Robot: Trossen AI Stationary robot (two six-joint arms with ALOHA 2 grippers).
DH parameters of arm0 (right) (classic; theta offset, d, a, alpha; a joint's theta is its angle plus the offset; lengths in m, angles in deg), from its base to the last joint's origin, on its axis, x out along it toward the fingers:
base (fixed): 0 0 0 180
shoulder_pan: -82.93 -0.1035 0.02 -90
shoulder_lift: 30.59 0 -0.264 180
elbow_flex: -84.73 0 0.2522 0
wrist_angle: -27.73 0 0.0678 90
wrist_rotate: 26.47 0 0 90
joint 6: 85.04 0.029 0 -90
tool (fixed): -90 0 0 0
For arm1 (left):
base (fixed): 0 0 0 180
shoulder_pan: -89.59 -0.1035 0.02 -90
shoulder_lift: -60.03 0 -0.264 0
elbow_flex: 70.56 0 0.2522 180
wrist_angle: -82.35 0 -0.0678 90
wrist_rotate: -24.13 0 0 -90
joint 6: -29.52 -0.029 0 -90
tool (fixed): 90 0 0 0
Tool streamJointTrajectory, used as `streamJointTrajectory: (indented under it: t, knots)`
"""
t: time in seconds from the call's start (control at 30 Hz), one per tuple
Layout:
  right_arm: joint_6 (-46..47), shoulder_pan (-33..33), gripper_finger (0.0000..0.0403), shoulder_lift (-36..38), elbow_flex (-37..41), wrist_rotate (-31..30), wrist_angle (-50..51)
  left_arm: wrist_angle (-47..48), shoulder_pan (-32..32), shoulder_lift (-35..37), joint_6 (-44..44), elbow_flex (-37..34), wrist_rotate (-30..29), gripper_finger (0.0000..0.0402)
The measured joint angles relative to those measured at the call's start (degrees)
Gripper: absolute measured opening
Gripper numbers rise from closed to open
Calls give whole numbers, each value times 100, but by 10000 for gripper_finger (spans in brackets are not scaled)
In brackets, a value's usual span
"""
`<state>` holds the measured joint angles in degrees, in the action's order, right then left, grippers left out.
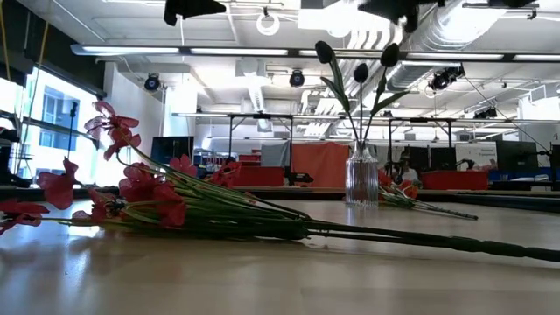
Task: Sort flowers into vase by color
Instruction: Put the bottom red flowers into the blue vase
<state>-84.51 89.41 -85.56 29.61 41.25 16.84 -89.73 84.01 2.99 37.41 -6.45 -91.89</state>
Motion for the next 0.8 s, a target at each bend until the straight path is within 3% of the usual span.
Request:
streamJointTrajectory:
  t: [0.13,0.33,0.47,0.63,0.8]
  knots:
    - [774,-146,223,-254,-297,1055,-8,-15,-2,6,92,0,114,250]
    - [1285,-759,224,-926,-811,2265,15,-65,2,154,532,0,1202,250]
    - [872,-1196,224,-1170,-1241,2386,525,346,139,197,845,181,1699,250]
    - [566,-1506,224,-1171,-1976,1918,1976,1971,540,9,858,825,1717,250]
    - [1433,-1706,224,-1218,-2459,1907,3520,3300,906,-174,1058,1150,1716,250]
